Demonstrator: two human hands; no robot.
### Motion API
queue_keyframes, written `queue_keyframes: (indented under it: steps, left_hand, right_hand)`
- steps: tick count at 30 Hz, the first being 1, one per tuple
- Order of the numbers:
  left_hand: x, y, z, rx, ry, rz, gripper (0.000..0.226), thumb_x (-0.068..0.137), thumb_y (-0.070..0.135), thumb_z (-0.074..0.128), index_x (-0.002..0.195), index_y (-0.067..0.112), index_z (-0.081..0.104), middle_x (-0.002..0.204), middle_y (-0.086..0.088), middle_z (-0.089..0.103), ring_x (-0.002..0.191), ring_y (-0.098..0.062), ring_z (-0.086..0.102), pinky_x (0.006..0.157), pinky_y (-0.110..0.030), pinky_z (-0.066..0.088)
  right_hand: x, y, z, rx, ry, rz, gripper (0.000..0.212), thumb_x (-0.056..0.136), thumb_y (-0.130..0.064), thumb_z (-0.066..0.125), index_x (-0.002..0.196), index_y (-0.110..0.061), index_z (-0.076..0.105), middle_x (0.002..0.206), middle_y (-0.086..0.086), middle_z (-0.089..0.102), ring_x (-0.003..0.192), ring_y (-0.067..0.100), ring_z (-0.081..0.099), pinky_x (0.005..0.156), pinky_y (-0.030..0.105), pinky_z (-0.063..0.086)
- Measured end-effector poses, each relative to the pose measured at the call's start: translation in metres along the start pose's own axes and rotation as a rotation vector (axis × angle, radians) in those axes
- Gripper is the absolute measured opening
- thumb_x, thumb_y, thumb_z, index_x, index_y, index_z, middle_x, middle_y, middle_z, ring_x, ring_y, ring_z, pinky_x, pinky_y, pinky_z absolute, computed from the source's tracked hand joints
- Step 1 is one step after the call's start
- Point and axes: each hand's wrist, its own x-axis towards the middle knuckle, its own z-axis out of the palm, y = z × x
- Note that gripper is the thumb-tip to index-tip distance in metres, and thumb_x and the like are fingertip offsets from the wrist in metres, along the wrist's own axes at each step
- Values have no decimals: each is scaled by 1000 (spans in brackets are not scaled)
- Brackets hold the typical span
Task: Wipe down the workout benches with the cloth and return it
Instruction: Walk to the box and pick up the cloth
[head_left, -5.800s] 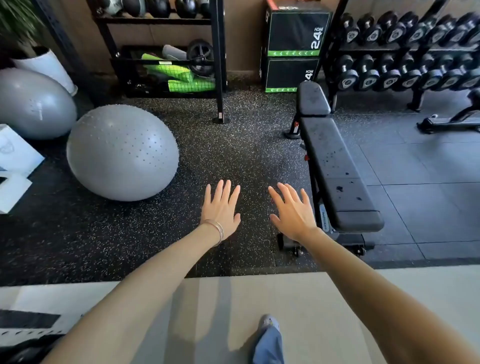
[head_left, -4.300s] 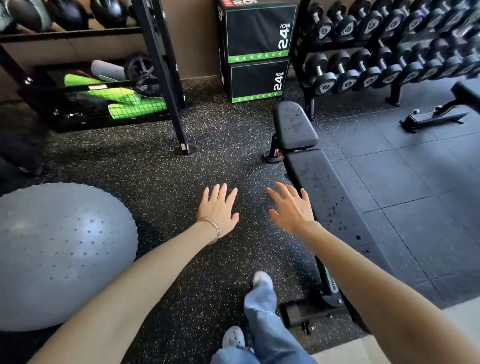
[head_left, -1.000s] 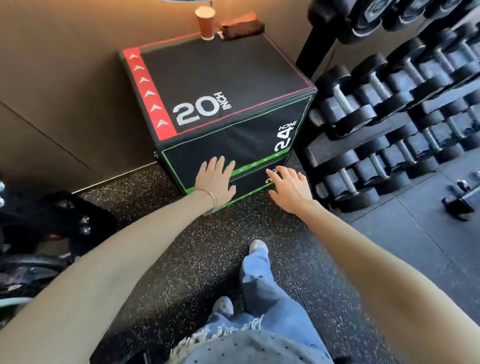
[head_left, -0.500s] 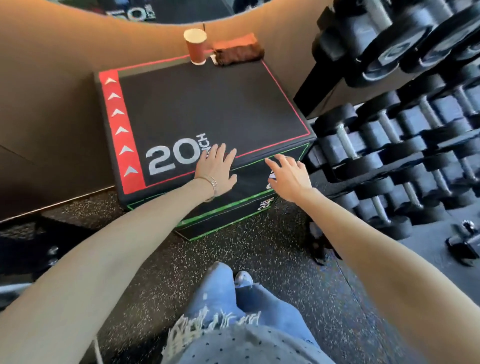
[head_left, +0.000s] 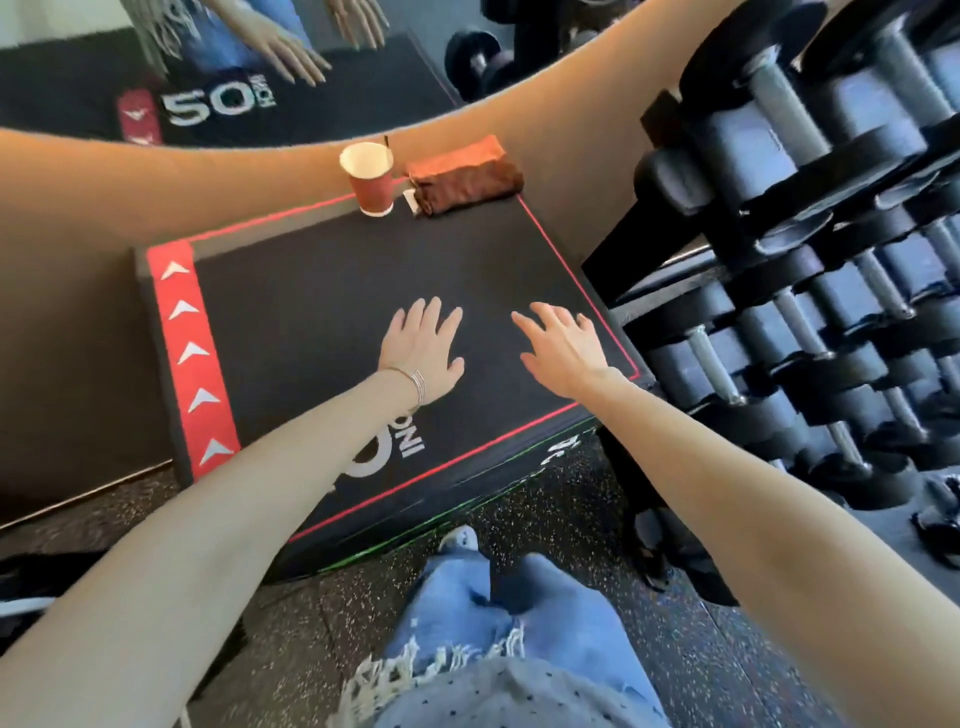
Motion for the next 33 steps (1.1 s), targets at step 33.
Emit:
queue_keyframes:
  steps: [33]
  left_hand:
    - [126,-26,-2,-149,-105,-332,68,94,44,39,150,19,8,158,-10,10,145,-29,11,117,-42,16]
  right_hand:
    - [284,32,-28,-38,-27,-290,48,94,-26,52,137,-11,41,138,12,39,128,33,36,111,53,25]
